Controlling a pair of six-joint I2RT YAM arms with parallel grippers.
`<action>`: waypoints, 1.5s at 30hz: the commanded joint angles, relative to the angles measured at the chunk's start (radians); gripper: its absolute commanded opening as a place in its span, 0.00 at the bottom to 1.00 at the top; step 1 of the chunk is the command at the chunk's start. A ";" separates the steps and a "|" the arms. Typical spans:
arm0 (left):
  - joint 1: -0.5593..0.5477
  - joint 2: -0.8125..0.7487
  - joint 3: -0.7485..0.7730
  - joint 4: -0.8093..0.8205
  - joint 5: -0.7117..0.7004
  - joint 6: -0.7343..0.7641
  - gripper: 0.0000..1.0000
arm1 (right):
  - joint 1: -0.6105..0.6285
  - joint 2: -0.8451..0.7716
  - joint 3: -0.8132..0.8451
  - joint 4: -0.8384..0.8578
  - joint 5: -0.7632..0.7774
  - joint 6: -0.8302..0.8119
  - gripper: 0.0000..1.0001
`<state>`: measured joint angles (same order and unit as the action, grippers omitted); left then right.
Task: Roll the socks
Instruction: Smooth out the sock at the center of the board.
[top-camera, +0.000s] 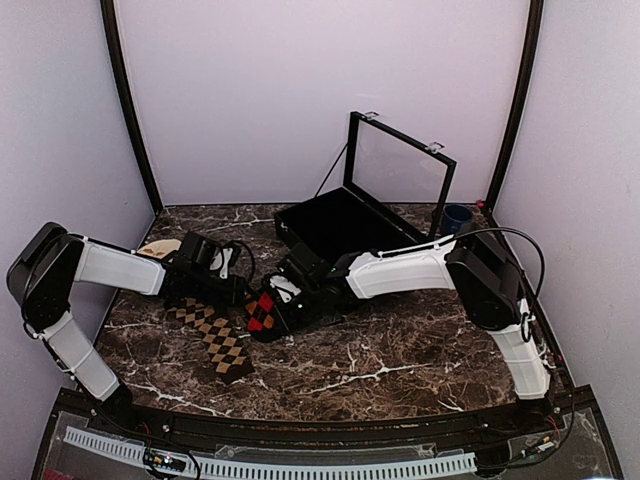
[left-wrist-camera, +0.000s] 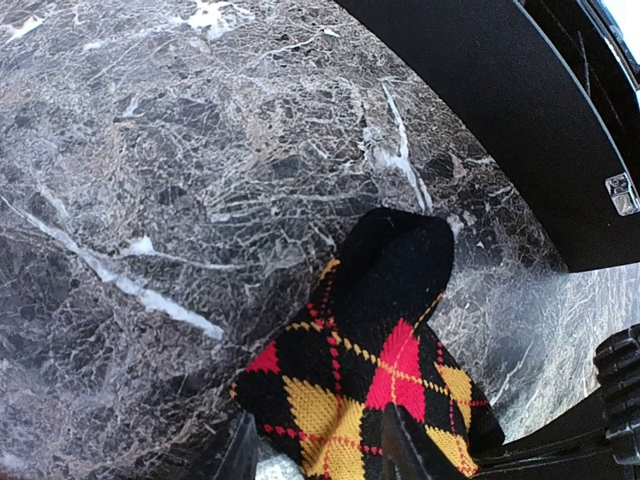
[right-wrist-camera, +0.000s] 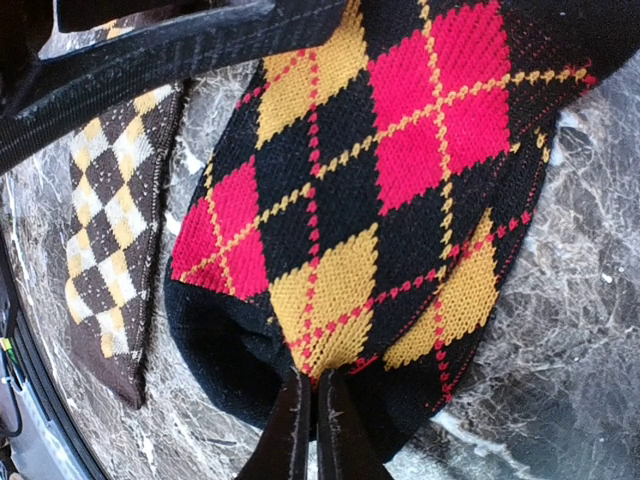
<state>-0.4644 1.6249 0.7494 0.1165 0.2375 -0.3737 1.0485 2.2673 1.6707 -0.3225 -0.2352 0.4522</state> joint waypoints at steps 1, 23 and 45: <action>0.003 -0.006 0.008 0.008 -0.001 0.003 0.46 | -0.004 -0.009 0.021 0.012 0.005 0.000 0.03; 0.023 0.001 0.028 0.009 0.009 0.016 0.45 | -0.028 -0.027 0.108 -0.086 0.068 -0.042 0.00; 0.027 0.062 0.068 -0.035 -0.001 0.007 0.45 | -0.042 -0.010 0.040 -0.080 0.004 -0.028 0.16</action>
<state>-0.4419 1.6775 0.7921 0.1188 0.2516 -0.3702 1.0096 2.2673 1.7416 -0.4206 -0.2050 0.4236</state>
